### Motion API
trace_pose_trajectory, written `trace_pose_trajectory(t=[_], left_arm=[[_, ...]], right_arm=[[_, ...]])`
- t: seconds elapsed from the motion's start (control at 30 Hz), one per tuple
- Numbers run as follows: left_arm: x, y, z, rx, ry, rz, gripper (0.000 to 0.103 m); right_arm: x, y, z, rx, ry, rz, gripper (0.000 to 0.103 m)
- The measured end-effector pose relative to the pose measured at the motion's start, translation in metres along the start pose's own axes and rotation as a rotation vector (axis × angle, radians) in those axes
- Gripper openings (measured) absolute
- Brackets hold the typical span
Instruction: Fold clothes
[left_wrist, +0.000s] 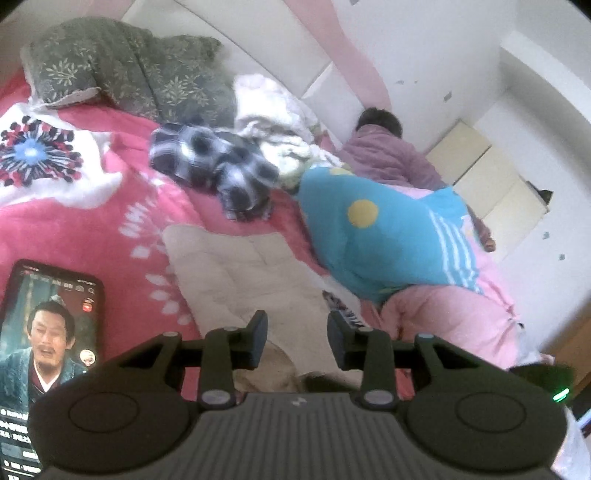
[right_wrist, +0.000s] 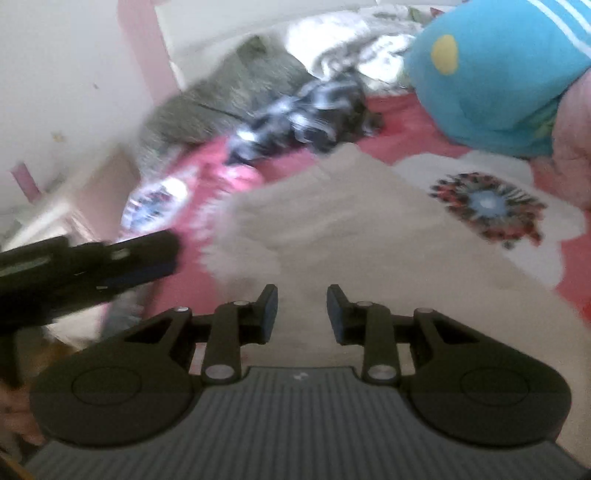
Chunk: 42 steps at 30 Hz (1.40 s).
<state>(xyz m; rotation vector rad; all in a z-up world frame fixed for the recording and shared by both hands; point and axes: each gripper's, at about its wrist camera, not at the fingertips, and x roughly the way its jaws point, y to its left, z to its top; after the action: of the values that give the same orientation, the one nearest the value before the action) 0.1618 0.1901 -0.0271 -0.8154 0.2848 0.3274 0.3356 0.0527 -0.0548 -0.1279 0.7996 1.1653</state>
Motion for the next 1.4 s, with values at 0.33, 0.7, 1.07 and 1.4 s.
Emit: trace_pose_trajectory(t=[0.33,0.7,1.07,1.4], left_arm=[[-0.01,-0.009,-0.003,0.062,0.059,-0.103,0.039],[-0.005,-0.03,-0.03,0.15,0.126,-0.156,0.039],[-0.005,-0.058,-0.051,0.277,0.143,-0.183,0.04],[0.051,-0.101,-0.074,0.464,0.206,-0.169,0.04]], right_arm=[[-0.003,0.047,-0.02,0.08,-0.05,-0.307,0.031],[-0.162,0.062,-0.125,0.448,-0.315,-0.629,0.034],[-0.249,0.066,-0.193,0.553,-0.498,-0.656,0.053],[-0.287,0.06,-0.247,0.556,-0.592,-0.708,0.06]])
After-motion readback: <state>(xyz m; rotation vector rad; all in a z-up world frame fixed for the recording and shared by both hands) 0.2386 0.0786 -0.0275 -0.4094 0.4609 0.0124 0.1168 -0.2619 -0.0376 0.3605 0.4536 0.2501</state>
